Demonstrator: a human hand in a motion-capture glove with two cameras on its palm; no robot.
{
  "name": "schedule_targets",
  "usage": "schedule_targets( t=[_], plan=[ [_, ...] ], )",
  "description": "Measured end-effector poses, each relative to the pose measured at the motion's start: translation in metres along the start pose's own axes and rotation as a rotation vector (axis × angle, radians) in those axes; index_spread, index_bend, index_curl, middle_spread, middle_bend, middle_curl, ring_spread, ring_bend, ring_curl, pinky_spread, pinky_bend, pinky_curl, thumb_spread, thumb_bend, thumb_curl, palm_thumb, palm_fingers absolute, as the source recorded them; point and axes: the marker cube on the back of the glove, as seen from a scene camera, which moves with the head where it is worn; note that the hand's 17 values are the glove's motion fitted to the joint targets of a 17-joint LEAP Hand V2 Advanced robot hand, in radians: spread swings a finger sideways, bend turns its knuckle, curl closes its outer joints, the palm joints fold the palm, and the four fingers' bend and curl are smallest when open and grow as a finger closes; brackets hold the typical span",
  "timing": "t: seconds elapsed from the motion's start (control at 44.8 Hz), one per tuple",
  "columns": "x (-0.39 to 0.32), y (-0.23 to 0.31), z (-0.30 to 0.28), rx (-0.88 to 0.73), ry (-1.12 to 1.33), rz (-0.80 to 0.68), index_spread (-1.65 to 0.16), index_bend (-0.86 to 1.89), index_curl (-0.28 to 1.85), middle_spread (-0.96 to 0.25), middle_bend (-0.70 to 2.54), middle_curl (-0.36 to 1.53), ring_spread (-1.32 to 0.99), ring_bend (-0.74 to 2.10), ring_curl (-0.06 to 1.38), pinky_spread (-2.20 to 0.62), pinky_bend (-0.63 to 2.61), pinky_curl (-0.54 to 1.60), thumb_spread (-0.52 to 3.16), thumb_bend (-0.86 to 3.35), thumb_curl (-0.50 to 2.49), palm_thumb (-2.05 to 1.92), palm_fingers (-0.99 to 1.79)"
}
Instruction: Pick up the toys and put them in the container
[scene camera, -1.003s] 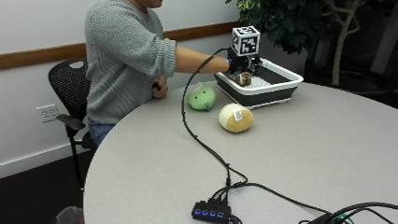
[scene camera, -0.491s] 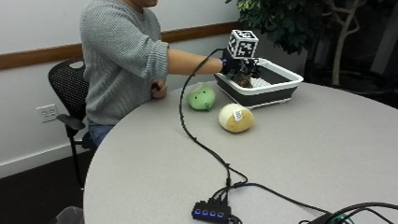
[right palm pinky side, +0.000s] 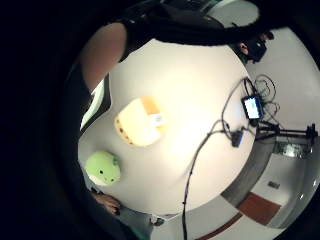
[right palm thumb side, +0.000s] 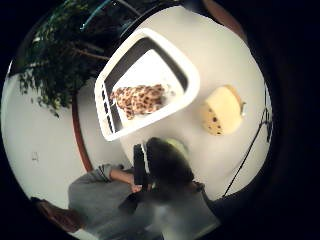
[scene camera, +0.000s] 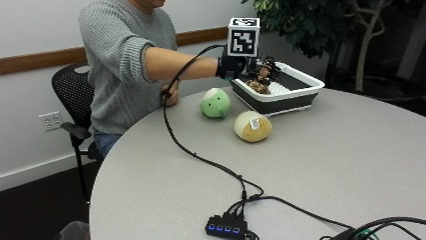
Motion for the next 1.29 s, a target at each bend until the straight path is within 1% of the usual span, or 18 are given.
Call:
schedule_targets(
  t=[0.067,0.111,0.201,0.29,0.424,0.468,0.535,0.58,0.669,0.803,0.847,0.892,1.003,1.093,1.204,1.293],
  plan=[
    [-0.005,0.002,0.001,-0.006,-0.174,0.022,-0.38,0.15,0.44,-0.23,0.16,0.46,-0.19,0.36,0.28,0.02,0.76,0.34,1.2,-0.05,0.35,-0.05,-0.11],
    [-0.006,0.002,0.007,-0.018,-0.225,0.043,-0.38,0.15,0.43,-0.23,0.15,0.45,-0.18,0.36,0.28,0.03,0.75,0.34,1.21,-0.04,0.35,-0.05,-0.1],
    [-0.008,-0.003,0.035,-0.074,-0.228,0.096,-0.38,0.15,0.42,-0.22,0.16,0.43,-0.18,0.34,0.28,0.03,0.74,0.34,1.21,-0.04,0.33,-0.05,-0.1],
    [-0.015,-0.009,0.076,-0.17,-0.203,0.134,-0.38,0.16,0.41,-0.22,0.14,0.41,-0.17,0.33,0.28,0.03,0.75,0.34,1.21,-0.04,0.32,-0.04,-0.1],
    [-0.024,-0.012,0.136,-0.331,-0.2,0.126,-0.37,0.14,0.39,-0.2,0.1,0.37,-0.15,0.29,0.28,0.04,0.8,0.35,1.22,-0.04,0.31,-0.03,-0.15],
    [-0.027,-0.013,0.151,-0.338,-0.202,0.132,-0.36,0.14,0.39,-0.19,0.09,0.35,-0.14,0.27,0.28,0.04,0.82,0.36,1.22,-0.04,0.31,-0.03,-0.17],
    [-0.033,-0.015,0.167,-0.298,-0.218,0.142,-0.35,0.13,0.37,-0.18,0.06,0.32,-0.12,0.26,0.28,0.04,0.88,0.37,1.22,-0.03,0.31,-0.02,-0.2],
    [-0.037,-0.017,0.173,-0.26,-0.222,0.144,-0.35,0.12,0.36,-0.17,0.02,0.29,-0.11,0.25,0.28,0.04,1.01,0.4,1.25,0.02,0.33,0.07,-0.18],
    [-0.038,-0.021,0.177,-0.21,-0.22,0.148,-0.36,0.18,0.37,-0.15,0.06,0.25,-0.1,0.29,0.29,0.03,1.06,0.41,1.3,0.05,0.35,0.14,-0.08],
    [-0.034,-0.023,0.178,-0.12,-0.241,0.158,-0.38,0.29,0.4,-0.16,0.18,0.26,-0.17,0.44,0.32,-0.02,0.96,0.38,1.38,0.12,0.39,0.25,0.23],
    [-0.035,-0.022,0.178,-0.097,-0.249,0.166,-0.37,0.27,0.4,-0.17,0.18,0.27,-0.2,0.49,0.33,-0.04,0.95,0.37,1.4,0.14,0.41,0.29,0.26],
    [-0.035,-0.023,0.177,-0.08,-0.254,0.175,-0.38,0.24,0.41,-0.18,0.27,0.3,-0.25,0.55,0.36,-0.1,0.92,0.36,1.41,0.17,0.43,0.36,0.36],
    [-0.034,-0.025,0.173,-0.05,-0.261,0.191,-0.38,0.18,0.42,-0.23,0.32,0.33,-0.33,0.68,0.4,-0.21,0.94,0.36,1.41,0.22,0.49,0.45,0.5],
    [-0.033,-0.026,0.166,-0.045,-0.281,0.204,-0.4,0.31,0.48,-0.29,0.38,0.37,-0.42,0.72,0.44,-0.29,0.92,0.37,1.29,0.23,0.56,0.55,0.67],
    [-0.026,-0.028,0.143,-0.049,-0.297,0.195,-0.42,0.43,0.56,-0.34,0.46,0.42,-0.5,0.77,0.48,-0.34,0.89,0.38,1.16,0.23,0.64,0.61,0.75],
    [-0.018,-0.031,0.106,0.006,-0.283,0.176,-0.42,0.54,0.63,-0.37,0.52,0.47,-0.55,0.8,0.51,-0.37,0.87,0.39,1.08,0.22,0.69,0.62,0.78]
  ],
)
